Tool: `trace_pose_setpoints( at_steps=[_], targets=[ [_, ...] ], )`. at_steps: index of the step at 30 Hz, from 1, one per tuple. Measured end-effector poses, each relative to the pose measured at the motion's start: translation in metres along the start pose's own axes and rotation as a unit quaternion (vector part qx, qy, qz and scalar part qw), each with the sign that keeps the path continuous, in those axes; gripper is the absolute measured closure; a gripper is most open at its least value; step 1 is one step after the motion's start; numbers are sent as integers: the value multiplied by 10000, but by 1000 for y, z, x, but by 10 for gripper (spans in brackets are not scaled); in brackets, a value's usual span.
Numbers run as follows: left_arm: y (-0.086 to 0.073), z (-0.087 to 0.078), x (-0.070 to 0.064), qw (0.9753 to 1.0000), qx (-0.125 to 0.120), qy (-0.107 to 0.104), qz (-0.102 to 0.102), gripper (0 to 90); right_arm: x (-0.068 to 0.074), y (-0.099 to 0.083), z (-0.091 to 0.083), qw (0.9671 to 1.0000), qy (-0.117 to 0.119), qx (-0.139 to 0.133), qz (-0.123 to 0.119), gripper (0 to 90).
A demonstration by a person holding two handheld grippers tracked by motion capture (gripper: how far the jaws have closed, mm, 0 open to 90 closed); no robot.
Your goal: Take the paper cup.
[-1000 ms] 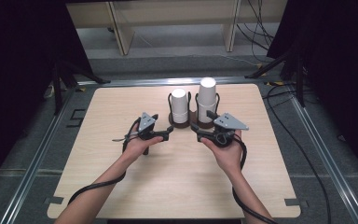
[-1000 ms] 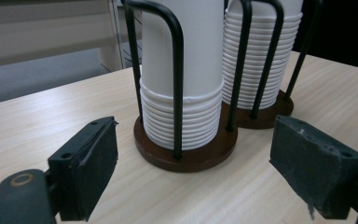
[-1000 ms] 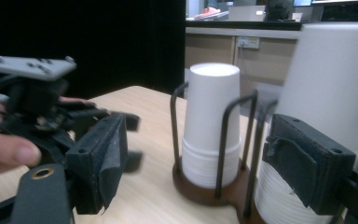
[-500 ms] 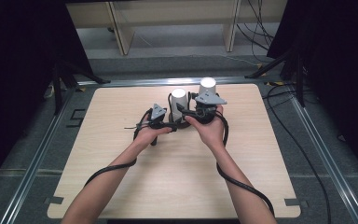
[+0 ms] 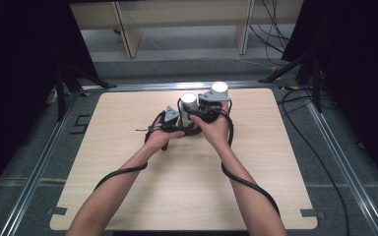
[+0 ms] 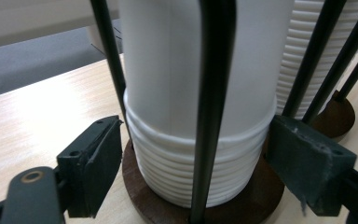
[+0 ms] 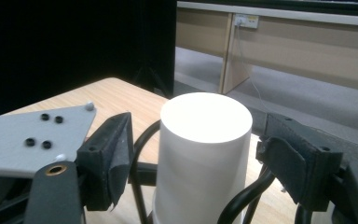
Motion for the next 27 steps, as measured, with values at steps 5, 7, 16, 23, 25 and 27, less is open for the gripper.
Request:
trace_pose_setpoints(
  at_steps=[5, 7, 16, 23, 25, 27],
  targets=[
    [2, 3, -1, 10000, -29, -35, -58, 194, -1, 4, 11, 9999, -75, 54, -130, 265],
    [1, 1, 0, 10000, 26, -12, -21, 196, 0, 5, 14, 9997, -147, 106, -135, 269],
    [1, 1, -1, 10000, -38, -19, -23, 207, 0, 3, 22, 9993, -340, 170, -67, 304],
    [1, 1, -1, 9999, -91, -49, -38, 210, -1, 1, 28, 9987, -452, 210, -102, 314],
    [1, 1, -1, 9999, -88, -46, -38, 211, 0, 0, 30, 9991, -364, 229, 40, 326],
    [1, 1, -1, 9999, -82, -48, -31, 211, -2, 1, 29, 9989, -432, 181, -17, 331]
  ],
)
Point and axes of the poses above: each handheld gripper's, and its own axes: z roughly forward along the jaws, y roughly out of its top, x roughly to its left, the point moved 3 cm from there along z, roughly forward along the jaws, and after that the axes turned 9 degrees about x, right-handed, at the moved point
